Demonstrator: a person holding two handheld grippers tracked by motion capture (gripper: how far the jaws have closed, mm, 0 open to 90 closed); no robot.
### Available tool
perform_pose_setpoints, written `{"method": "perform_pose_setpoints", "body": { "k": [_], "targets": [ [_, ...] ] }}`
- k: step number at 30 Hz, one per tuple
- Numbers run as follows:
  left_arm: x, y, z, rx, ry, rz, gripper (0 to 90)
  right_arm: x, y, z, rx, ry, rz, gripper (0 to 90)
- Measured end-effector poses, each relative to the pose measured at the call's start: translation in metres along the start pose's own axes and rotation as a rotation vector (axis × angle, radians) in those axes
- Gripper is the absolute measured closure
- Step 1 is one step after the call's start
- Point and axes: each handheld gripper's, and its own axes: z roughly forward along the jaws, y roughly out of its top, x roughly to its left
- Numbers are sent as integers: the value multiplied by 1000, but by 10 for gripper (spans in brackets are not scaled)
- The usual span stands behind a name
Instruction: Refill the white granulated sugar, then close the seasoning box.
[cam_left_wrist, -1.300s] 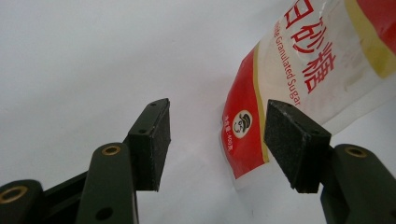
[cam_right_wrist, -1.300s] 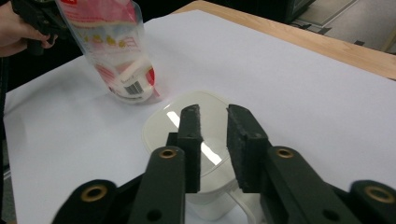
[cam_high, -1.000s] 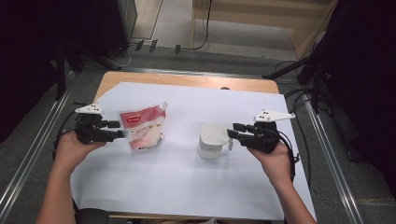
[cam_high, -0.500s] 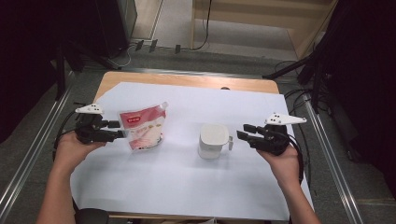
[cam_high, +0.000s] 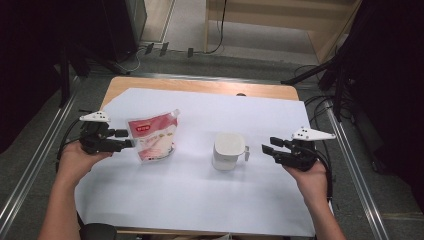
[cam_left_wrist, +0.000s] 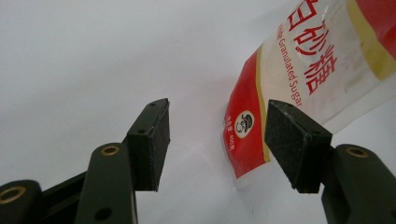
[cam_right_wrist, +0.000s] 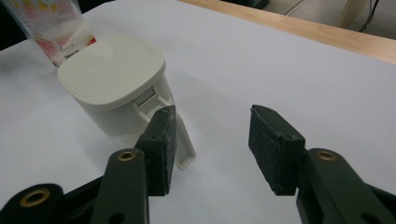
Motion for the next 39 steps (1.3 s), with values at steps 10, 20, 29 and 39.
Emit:
{"method": "perform_pose_setpoints", "body": {
  "k": [10,20,29,39],
  "targets": [
    [0,-1,0,-14,-1,-4,414,-9,-11,-7,-5,-25,22,493],
    [0,-1,1,-13,-5,-6,406,-19,-17,-5,10,-46,34,484],
    [0,-2,3,-3,-4,-4,406,-26,-20,-6,6,-66,55,484],
    [2,-2,4,-16,38,-28,439,-30,-22,-4,8,-71,66,482]
  ]
}}
